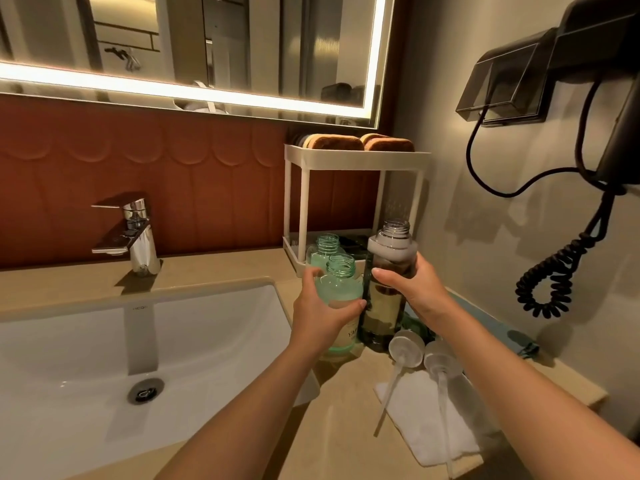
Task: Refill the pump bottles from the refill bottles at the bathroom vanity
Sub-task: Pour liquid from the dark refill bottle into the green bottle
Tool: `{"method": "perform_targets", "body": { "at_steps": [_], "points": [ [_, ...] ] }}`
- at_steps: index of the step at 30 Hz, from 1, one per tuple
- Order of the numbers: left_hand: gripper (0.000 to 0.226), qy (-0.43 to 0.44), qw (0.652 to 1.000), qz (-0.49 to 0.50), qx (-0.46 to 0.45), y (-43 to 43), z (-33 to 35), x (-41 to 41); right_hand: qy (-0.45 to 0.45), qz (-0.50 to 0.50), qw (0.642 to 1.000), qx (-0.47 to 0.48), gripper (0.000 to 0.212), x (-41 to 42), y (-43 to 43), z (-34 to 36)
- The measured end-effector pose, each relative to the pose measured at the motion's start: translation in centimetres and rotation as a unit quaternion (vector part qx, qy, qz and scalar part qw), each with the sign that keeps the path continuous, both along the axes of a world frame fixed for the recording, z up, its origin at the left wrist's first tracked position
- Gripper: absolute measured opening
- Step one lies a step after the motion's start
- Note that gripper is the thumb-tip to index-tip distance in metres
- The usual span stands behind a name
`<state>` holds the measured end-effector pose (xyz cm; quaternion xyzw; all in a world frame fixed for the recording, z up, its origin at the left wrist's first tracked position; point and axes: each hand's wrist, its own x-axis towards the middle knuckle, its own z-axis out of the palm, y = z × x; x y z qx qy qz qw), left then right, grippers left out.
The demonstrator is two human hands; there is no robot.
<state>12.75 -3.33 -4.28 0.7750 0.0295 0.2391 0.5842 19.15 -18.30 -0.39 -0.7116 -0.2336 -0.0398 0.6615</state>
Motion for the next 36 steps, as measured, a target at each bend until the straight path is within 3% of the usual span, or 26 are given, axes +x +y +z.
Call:
{"method": "perform_targets", "body": {
  "at_steps": [6,10,18,24,36],
  "points": [
    [0.069,0.007,1.000,-0.009,0.008,0.7,-0.1,-1.3,-0.018,-0.032,0.999,0.021,0.040,-0.5,0.6,-0.1],
    [0.070,0.016,1.000,-0.013,-0.004,1.5,0.1,-3.1,-0.031,-0.059,0.997,0.044,0.054,-1.0,1.4,0.5],
    [0.060,-0.015,1.000,-0.025,-0.012,3.4,1.8,-8.3,-0.083,-0.038,0.991,0.098,0.050,-4.8,3.0,4.8],
    [0.082,-0.023,0.999,-0.028,0.003,4.5,1.8,-11.9,-0.106,-0.015,0.992,0.066,0.048,-9.2,2.8,5.8],
    [0.072,-0.026,0.998,-0.026,0.044,4.4,-1.0,-15.9,-0.109,0.018,0.994,-0.024,0.042,-16.1,0.4,4.0]
  ]
}}
